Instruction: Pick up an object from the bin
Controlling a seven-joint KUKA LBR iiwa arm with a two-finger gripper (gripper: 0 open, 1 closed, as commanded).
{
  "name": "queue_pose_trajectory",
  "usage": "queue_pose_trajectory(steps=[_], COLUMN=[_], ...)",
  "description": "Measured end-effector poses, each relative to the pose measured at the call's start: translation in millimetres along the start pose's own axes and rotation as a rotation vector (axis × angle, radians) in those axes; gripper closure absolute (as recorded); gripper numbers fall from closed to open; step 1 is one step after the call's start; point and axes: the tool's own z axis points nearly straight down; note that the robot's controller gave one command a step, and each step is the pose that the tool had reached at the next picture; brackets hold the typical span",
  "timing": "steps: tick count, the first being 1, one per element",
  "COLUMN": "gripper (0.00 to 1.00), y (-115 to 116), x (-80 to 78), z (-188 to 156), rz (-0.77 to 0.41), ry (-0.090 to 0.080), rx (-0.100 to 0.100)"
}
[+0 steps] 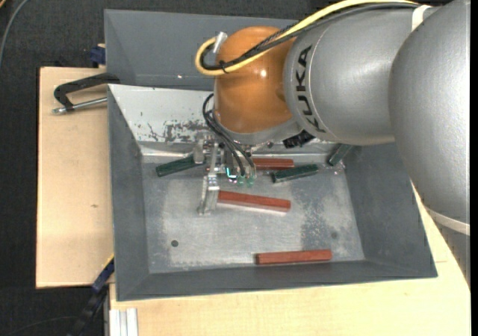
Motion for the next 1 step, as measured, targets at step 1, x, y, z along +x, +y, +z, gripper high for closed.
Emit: queue_pose_trajectory(steps=[1], gripper=[0.0], y=[-123.3], x=[-7.1], z=[86.3], rz=[-0.134], ry=[-0.008], rx=[0.0])
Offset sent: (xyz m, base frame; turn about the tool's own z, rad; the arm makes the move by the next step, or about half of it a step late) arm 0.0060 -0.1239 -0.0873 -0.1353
